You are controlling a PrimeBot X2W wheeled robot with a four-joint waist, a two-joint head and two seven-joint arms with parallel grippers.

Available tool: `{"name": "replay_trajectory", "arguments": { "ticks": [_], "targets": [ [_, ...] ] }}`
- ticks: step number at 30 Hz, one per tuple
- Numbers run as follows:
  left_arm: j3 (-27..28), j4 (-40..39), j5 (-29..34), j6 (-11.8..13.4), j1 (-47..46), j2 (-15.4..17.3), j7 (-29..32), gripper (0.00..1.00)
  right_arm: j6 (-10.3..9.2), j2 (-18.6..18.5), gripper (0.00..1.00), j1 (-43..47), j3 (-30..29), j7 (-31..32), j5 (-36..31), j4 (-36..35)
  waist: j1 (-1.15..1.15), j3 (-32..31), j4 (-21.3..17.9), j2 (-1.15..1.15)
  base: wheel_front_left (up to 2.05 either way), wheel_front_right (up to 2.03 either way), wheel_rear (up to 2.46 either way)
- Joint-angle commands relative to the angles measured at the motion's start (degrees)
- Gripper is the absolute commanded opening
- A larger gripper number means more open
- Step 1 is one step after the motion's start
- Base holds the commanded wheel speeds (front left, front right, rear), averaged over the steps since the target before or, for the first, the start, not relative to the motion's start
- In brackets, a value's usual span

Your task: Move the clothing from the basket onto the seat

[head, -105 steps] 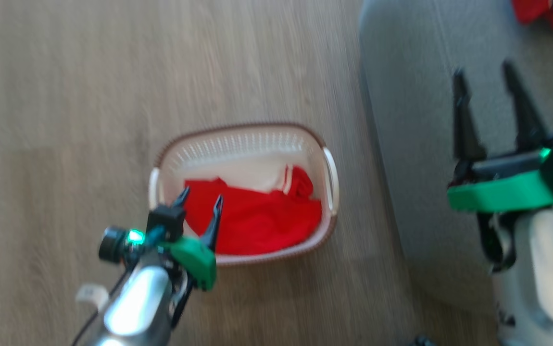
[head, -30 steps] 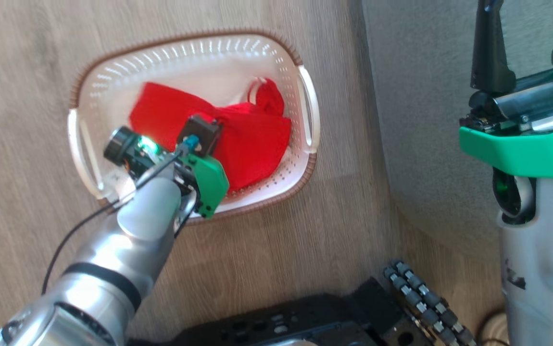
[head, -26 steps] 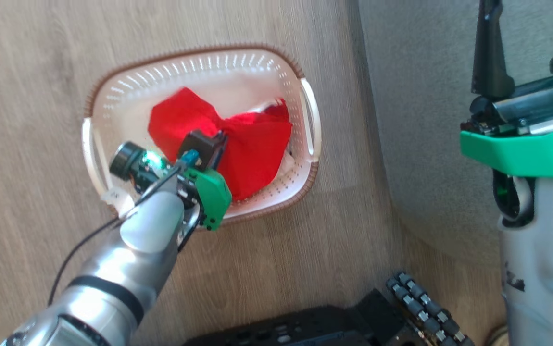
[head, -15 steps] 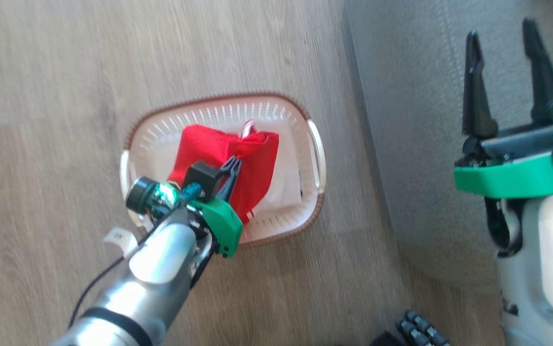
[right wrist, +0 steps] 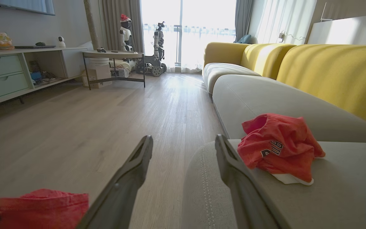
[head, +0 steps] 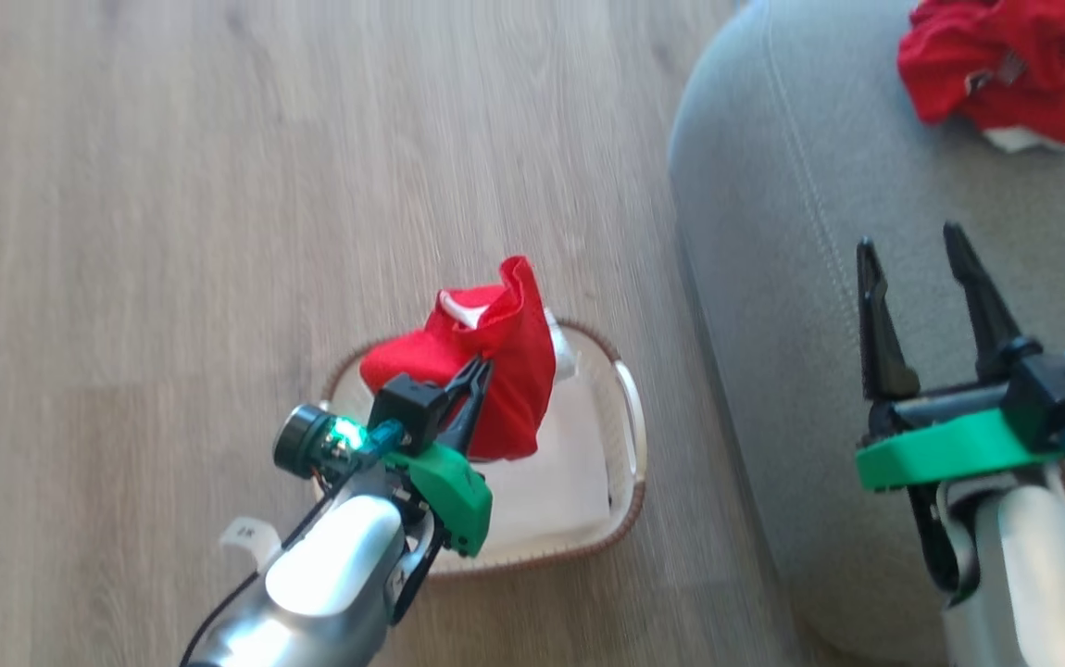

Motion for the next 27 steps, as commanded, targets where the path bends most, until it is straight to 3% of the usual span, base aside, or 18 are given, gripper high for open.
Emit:
{"name": "replay_trajectory", "arguments": {
  "ticks": [1,7,14,27],
  "targets": [
    [2.2,-3.0,-0.4,0.4,0.4,1.7,-0.7,0.0,-0.02,0.1,1.0,1.4,1.5,-0.4,-0.1,-0.8,0.0,-5.9,1.5,-0.01,0.0,0.0,0.0],
    [2.6,-7.3,-0.9,0.8,1.5,3.9,0.0,0.0,-0.02,0.1,1.0,5.8,3.0,-0.4,-0.3,2.3,0.0,-13.2,2.8,-0.01,0.0,0.0,0.0],
    [3.3,-13.1,-1.0,1.7,-0.2,6.8,3.3,0.0,-0.02,0.1,1.0,8.1,5.0,-0.4,0.6,3.6,0.0,-17.4,4.1,-0.01,0.0,0.0,0.0],
    [3.5,-23.4,-1.4,2.5,-5.5,9.3,11.3,0.0,-0.02,0.1,1.0,6.8,14.7,-0.4,2.0,8.4,0.0,-21.3,5.9,-0.01,0.0,0.0,0.0]
  ]
}}
